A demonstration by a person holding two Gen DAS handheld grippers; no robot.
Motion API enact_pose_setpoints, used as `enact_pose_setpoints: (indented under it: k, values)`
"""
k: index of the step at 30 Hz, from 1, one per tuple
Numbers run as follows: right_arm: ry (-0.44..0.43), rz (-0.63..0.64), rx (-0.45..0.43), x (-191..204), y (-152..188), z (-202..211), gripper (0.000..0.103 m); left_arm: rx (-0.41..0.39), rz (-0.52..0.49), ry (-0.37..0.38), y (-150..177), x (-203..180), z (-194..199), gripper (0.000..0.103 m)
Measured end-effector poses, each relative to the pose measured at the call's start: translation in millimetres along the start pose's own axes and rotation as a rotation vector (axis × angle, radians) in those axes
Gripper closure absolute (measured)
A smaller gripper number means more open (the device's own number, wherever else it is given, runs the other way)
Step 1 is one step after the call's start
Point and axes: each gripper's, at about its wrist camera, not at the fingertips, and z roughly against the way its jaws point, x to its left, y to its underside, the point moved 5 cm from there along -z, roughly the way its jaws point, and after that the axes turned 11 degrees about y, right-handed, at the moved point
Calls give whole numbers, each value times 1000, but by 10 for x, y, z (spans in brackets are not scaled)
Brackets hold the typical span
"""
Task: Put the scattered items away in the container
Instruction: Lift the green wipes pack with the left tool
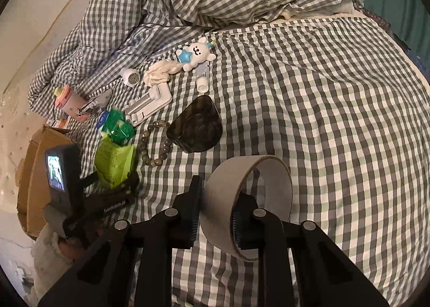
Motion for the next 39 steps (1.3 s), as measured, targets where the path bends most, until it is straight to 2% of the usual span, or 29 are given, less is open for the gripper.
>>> enact_pose_setpoints:
  k: [2,5,10,17,21,28,33,34,35,37,39]
  values:
    - [7,3,2,-8,10,1,83,-19,-2,5,14,8,35,3]
    - [6,8,-4,-9,14,38,83,-62,-25,-20,42,-5,161,14]
    - [-3,19,-20,33,-10,140,83,-98,-8,-35,147,11,388,19]
    - [-28,63,-70,184,-50,417,83,-191,-81,-31,117,-33,989,24]
    - [-41,68,-88,265,-24,540,83,-213,-83,-22,95,-27,1178,27]
    - [-50,77,-106,330,118,707,83,-206,-99,37,275,-145,1346,32]
    - [-65,90,-127,395,251,853,83,-203,-159,78,444,-366,1435,34]
    - [-67,90,-131,399,276,870,83,-209,-173,89,471,-406,1436,43]
    - [-69,87,-135,393,316,888,83,-209,-185,108,497,-441,1421,45]
    - [-74,78,-133,369,395,898,83,-184,-210,140,538,-504,1300,45]
    - [-75,68,-122,325,486,890,83,-198,-254,84,534,-527,1172,37]
